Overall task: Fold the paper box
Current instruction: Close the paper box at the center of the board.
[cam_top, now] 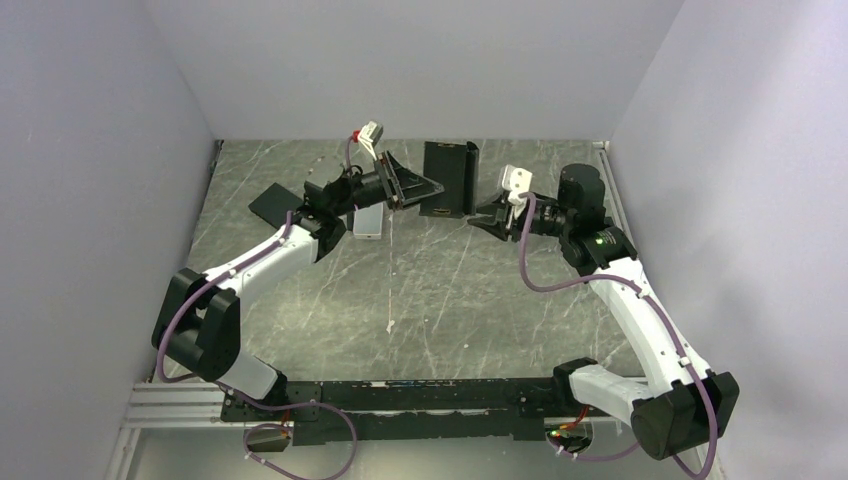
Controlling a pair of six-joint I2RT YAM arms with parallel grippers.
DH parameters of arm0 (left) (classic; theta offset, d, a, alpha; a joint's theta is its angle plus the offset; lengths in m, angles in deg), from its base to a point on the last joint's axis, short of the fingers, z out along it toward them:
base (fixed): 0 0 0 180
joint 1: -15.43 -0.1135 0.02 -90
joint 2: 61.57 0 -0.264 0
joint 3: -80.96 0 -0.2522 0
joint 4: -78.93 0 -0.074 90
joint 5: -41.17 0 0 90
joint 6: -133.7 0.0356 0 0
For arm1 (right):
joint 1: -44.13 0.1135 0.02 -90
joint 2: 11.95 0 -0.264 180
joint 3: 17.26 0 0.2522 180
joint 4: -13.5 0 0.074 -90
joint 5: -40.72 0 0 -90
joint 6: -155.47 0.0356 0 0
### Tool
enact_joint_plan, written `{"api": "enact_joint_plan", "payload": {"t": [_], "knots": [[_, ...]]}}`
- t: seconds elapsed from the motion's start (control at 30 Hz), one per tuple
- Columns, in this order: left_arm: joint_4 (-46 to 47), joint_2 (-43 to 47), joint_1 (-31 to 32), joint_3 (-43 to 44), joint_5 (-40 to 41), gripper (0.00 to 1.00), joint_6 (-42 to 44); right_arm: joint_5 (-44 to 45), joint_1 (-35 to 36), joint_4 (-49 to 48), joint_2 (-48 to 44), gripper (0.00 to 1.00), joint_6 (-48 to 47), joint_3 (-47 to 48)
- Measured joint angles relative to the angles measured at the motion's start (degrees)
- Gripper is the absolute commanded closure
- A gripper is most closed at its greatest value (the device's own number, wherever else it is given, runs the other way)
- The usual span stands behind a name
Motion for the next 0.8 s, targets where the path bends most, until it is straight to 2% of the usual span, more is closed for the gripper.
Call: {"api": "enact_joint_plan", "payload": {"t": [0.5, 0.8], "knots": [[3.2, -0.9, -0.4, 0.0, -0.5, 1.00, -2.5, -0.6, -0.4, -8.8, 0.0, 0.75, 15.0, -1.6], [6.3, -1.3, -0.5, -0.3, -0.3, 1.00, -4.6, -0.4, -0.4, -12.7, 0.0, 0.66, 22.7, -2.5]]}}
